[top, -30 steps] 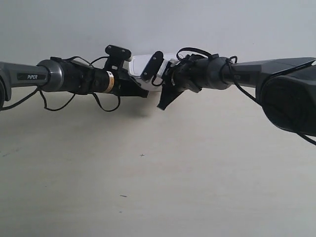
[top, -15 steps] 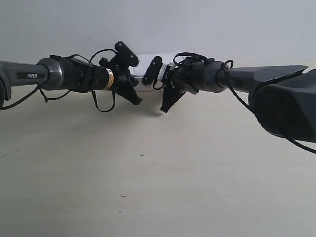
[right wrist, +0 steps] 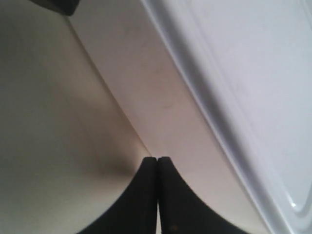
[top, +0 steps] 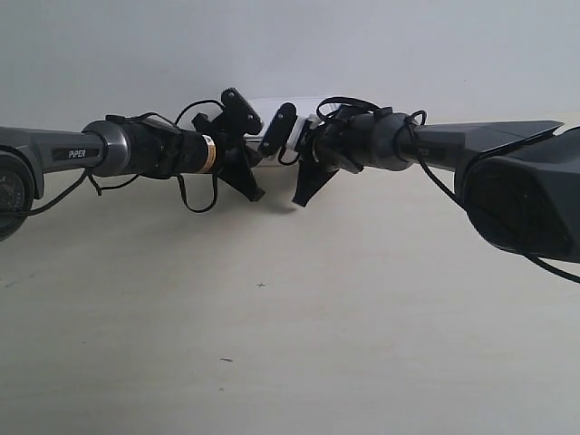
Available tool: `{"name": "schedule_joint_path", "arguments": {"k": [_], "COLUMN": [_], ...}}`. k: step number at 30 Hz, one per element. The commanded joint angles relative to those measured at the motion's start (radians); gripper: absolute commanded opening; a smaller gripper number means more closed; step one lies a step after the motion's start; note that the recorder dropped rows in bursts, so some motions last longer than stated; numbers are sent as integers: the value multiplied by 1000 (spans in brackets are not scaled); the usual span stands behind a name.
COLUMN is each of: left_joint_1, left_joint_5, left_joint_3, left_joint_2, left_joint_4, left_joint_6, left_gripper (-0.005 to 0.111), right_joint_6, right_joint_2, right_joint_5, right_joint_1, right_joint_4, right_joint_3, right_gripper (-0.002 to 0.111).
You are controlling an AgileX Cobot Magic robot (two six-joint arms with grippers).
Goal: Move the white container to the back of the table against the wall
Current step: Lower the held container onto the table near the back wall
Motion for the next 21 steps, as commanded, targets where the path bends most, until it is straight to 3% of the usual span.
{"name": "schedule_joint_path", "arguments": {"k": [1,14,21], "left_joint_1": [1,3,7], "left_joint_5": [79,74,74], "left_joint_3": [-36,-37,86], "left_joint_2": [-5,-7,-89], "left_joint_4": [-9,-29,-29], "left_joint_6": [-8,-68,-72], "left_gripper": [0,0,0], "right_joint_6": [2,2,-2], "right_joint_2": [-4,-4,-10], "right_joint_5": [-44,-44,-15], "right_joint_1": [-5,-5,-5], "right_joint_4": [-5,27,84], "right_joint_3": [-17,-17,-12], "right_gripper": [0,0,0]}}
